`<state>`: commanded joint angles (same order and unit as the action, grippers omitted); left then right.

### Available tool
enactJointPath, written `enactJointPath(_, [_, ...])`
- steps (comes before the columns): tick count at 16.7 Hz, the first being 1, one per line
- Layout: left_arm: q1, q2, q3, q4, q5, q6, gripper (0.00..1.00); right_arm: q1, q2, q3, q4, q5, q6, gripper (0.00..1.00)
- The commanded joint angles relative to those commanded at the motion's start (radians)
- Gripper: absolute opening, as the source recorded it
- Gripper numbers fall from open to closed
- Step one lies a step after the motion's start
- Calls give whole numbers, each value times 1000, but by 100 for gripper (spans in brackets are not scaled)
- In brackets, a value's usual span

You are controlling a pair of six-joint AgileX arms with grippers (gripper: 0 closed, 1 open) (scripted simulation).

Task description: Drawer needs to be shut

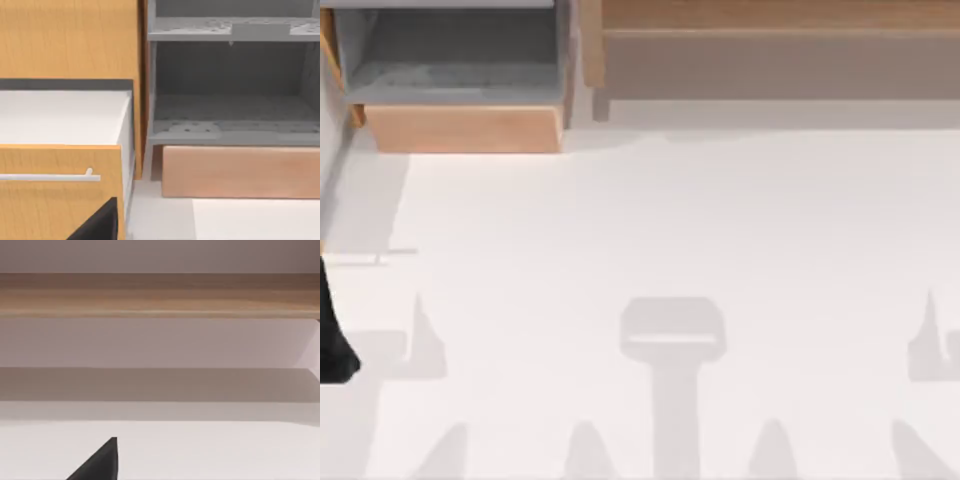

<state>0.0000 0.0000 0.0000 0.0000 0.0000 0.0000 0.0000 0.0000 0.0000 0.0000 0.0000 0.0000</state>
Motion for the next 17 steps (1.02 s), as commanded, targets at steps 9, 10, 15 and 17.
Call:
enactJointPath(9, [-133,294,127,203,-134,5,100,0,0,0,0,0,0,100])
enactJointPath(10, [-162,366,154,246,-161,5,100,0,0,0,0,0,0,100])
enactJointPath(15, [-306,731,284,457,-299,9,100,0,0,0,0,0,0,100])
enactJointPath(17, [-350,843,324,522,-342,11,100,0,0,0,0,0,0,100])
